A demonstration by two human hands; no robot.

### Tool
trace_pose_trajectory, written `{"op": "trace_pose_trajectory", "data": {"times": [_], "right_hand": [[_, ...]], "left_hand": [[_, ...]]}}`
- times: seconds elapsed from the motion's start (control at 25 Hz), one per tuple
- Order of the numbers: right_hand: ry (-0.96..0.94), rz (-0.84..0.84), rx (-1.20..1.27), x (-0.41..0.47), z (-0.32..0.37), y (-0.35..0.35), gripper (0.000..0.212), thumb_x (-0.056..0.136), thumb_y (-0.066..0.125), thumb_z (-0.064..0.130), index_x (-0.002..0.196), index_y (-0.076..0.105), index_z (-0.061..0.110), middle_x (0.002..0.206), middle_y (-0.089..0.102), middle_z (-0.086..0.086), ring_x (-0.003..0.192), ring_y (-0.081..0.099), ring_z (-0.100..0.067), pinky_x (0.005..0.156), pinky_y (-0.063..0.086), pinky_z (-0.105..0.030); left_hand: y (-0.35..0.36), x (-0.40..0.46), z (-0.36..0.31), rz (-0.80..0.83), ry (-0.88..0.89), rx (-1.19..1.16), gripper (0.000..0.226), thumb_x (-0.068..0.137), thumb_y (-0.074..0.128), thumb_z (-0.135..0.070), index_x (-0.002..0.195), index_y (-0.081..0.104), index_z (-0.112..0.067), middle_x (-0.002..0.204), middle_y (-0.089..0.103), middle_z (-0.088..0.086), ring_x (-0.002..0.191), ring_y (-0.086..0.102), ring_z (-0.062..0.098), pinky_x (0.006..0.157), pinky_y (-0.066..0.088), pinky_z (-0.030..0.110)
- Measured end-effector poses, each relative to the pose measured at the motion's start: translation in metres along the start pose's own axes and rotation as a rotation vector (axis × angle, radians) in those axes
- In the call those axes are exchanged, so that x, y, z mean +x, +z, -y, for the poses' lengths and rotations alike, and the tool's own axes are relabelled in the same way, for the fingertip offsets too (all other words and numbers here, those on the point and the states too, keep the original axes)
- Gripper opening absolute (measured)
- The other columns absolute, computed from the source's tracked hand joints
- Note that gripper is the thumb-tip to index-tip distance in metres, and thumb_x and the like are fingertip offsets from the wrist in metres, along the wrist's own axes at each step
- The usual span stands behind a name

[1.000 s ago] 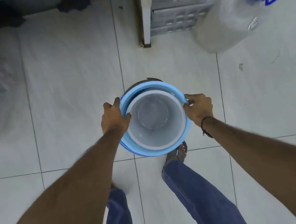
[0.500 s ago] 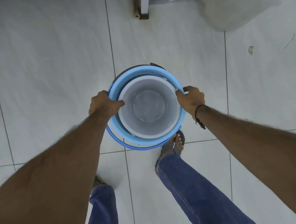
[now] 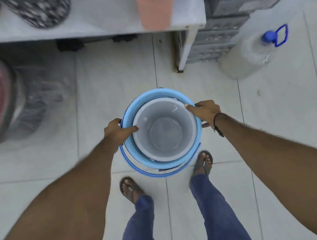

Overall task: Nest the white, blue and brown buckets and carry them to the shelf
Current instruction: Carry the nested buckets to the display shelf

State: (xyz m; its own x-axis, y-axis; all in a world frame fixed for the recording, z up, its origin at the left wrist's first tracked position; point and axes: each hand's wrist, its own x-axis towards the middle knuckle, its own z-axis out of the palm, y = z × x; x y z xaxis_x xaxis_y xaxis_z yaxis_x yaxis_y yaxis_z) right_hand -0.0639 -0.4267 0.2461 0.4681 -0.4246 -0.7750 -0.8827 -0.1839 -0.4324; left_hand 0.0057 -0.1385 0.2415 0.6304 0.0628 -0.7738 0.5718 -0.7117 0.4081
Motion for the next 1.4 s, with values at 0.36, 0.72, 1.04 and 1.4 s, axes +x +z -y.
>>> {"op": "trace_pose_trajectory", "data": {"times": [0.36,0.72,1.04,1.4], "right_hand": [[-0.388,-0.191,0.104,-0.243,0.246,-0.034,0.054,0.064,0.081,0.062,0.067,0.070,0.010,0.069,0.073,-0.009,0.062,0.072,-0.024,0.047,0.060,-0.033],[-0.646,-0.277,0.255,-0.302,0.462,-0.075,0.083,0.039,0.085,0.064,0.091,0.075,0.001,0.085,0.077,-0.016,0.057,0.075,-0.028,0.052,0.063,-0.048],[-0.716,-0.167,0.299,-0.199,0.641,-0.077,0.112,0.023,0.087,0.071,0.110,0.067,0.003,0.098,0.075,-0.017,0.061,0.075,-0.032,0.051,0.062,-0.054],[-0.627,-0.100,0.151,-0.144,0.719,-0.010,0.070,0.048,0.086,0.059,0.090,0.072,0.005,0.084,0.077,-0.014,0.059,0.075,-0.031,0.053,0.063,-0.053]], "left_hand": [[-0.300,-0.153,-0.103,-0.171,0.303,-0.127,0.028,0.066,0.081,-0.041,0.081,0.069,-0.021,0.092,0.073,0.009,0.079,0.071,0.026,0.076,0.059,0.043],[-0.497,-0.185,-0.241,-0.395,0.554,-0.194,0.051,0.055,0.084,-0.044,0.093,0.072,-0.012,0.092,0.074,0.010,0.077,0.071,0.026,0.076,0.061,0.042],[-0.604,-0.127,-0.334,-0.432,0.451,-0.186,0.079,0.052,0.081,-0.047,0.117,0.058,-0.009,0.099,0.070,0.011,0.072,0.071,0.025,0.058,0.060,0.033],[-0.647,0.011,-0.347,-0.372,0.279,-0.138,0.055,0.070,0.081,-0.035,0.115,0.065,-0.008,0.103,0.067,0.010,0.077,0.067,0.023,0.062,0.057,0.033]]}}
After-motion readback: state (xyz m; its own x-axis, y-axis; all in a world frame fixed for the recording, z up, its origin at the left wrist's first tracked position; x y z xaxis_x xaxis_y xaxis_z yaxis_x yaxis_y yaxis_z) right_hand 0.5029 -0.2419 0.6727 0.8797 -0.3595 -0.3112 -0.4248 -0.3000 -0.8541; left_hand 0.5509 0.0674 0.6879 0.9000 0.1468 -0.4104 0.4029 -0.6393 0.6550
